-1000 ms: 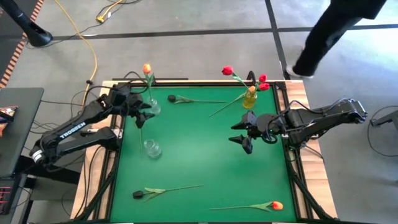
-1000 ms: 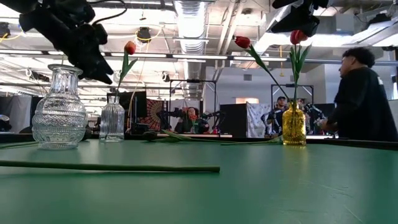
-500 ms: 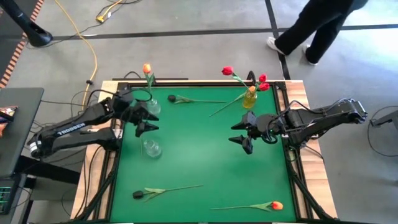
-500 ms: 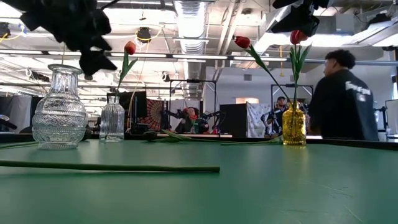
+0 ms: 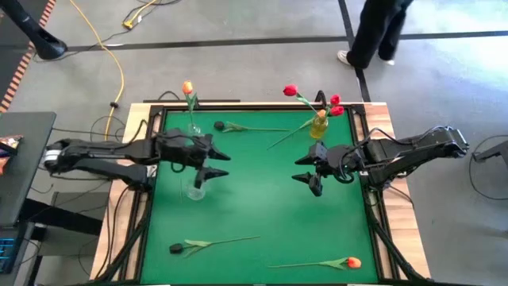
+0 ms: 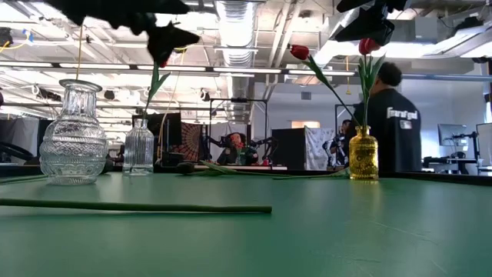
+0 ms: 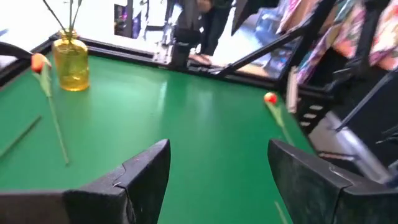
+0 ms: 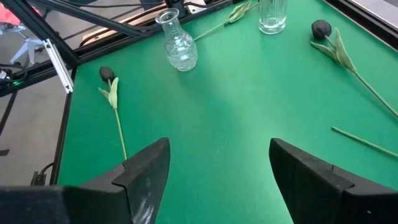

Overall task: Sort flowers into vase by color
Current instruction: Put the top orange flower into the top transparent vase

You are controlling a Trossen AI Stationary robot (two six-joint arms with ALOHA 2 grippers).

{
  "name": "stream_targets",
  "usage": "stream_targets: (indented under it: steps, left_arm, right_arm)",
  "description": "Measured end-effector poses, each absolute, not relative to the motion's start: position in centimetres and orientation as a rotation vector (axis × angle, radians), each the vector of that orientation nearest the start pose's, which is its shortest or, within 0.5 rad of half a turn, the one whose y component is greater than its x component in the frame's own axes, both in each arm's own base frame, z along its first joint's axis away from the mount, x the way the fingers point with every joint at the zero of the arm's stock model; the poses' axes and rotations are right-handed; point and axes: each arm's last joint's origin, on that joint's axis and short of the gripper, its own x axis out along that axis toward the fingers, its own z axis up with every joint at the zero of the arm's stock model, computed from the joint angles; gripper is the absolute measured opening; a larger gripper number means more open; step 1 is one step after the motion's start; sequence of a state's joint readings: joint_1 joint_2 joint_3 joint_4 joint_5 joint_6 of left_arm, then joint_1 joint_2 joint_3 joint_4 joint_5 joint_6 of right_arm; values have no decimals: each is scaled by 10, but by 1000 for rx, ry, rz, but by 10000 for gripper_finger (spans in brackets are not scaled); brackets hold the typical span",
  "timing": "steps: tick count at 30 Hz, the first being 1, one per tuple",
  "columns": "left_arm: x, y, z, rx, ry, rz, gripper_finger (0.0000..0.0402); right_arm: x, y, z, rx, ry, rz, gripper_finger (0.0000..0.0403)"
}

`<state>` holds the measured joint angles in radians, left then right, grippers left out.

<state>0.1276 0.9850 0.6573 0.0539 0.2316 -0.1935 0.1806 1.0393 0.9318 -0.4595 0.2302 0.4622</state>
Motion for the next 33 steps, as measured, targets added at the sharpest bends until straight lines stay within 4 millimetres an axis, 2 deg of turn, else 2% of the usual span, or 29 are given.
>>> stream_targets:
  steps: [7,13,18,22,31,33]
  left_arm:
    - [272,34,298,-179,434,109,256]
    - [333,53,293,-174,560,185,256]
    - [381,72,263,-178,642,253,256]
    - [411,91,232,-177,686,369,256]
    - [458,135,150,-277,729,515,256]
    - [465,140,140,-232,748,585,256]
  right_arm:
    - [215,31,313,336,531,-183,299]
    - [215,31,313,343,530,-187,299]
    - [215,31,313,344,530,-187,299]
    - [215,30,313,346,527,-192,299]
    - [216,24,313,402,515,-238,299]
    - [216,24,313,404,514,-239,299]
